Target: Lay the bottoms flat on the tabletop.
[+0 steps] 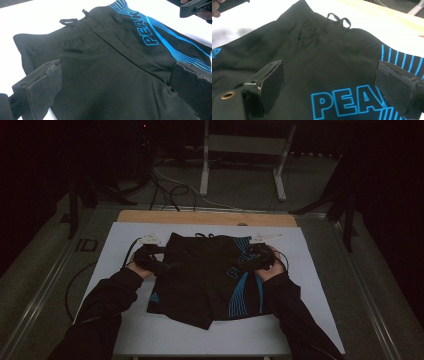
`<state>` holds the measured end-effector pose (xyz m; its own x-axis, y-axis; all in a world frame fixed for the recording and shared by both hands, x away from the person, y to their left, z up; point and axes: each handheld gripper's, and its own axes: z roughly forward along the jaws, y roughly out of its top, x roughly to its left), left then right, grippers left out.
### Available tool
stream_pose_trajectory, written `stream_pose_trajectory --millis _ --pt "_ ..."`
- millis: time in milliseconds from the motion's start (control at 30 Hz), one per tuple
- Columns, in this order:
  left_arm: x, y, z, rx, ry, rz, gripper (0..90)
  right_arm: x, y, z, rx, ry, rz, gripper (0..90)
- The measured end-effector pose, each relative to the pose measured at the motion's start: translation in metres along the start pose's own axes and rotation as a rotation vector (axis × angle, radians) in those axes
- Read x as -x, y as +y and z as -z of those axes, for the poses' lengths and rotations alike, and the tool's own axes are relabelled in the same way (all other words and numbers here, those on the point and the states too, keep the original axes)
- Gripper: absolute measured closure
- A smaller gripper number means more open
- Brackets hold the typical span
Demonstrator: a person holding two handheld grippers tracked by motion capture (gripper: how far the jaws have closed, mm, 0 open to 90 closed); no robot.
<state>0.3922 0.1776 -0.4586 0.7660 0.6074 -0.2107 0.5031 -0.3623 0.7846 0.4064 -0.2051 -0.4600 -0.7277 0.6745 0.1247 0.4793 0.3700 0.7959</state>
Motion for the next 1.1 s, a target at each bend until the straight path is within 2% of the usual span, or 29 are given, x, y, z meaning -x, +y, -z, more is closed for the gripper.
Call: stream_pose_trajectory --millis 267,333,467,500,600,700,833,967,1100 --pt "0.014 -0.016 0.012 -0.001 -0.017 -0.032 0.3 -0.013 -0.012 0.005 0.019 0.039 0.026 9.6" --pt "0.021 -0.022 0.014 -0.015 -0.020 -0.058 0.3 -0.020 -0.018 0.007 0.020 0.060 0.031 9.6" --pt "0.029 -0.029 0.017 -0.008 -0.047 -0.058 0.3 -0.027 -0.028 0.010 0.020 0.074 0.041 9.5" --pt "0.031 -0.031 0.017 -0.006 -0.049 -0.056 0.3 -0.029 -0.031 0.010 0.021 0.099 0.038 9.6" --pt "0.036 -0.039 0.018 -0.025 -0.049 -0.072 0.3 -0.035 -0.039 0.013 0.019 0.126 0.042 9.6" --pt "0.042 -0.048 0.018 -0.034 -0.054 -0.086 0.3 -0.041 -0.048 0.014 0.015 0.122 0.071 9.5" --pt "0.046 -0.058 0.022 -0.021 -0.061 -0.084 0.3 -0.046 -0.055 0.018 0.019 0.141 0.074 9.5" --pt "0.049 -0.064 0.025 -0.014 -0.065 -0.078 0.3 -0.051 -0.061 0.021 0.020 0.131 0.093 9.5" --pt "0.054 -0.075 0.033 -0.022 -0.058 -0.093 0.3 -0.057 -0.069 0.029 0.030 0.132 0.100 9.6"
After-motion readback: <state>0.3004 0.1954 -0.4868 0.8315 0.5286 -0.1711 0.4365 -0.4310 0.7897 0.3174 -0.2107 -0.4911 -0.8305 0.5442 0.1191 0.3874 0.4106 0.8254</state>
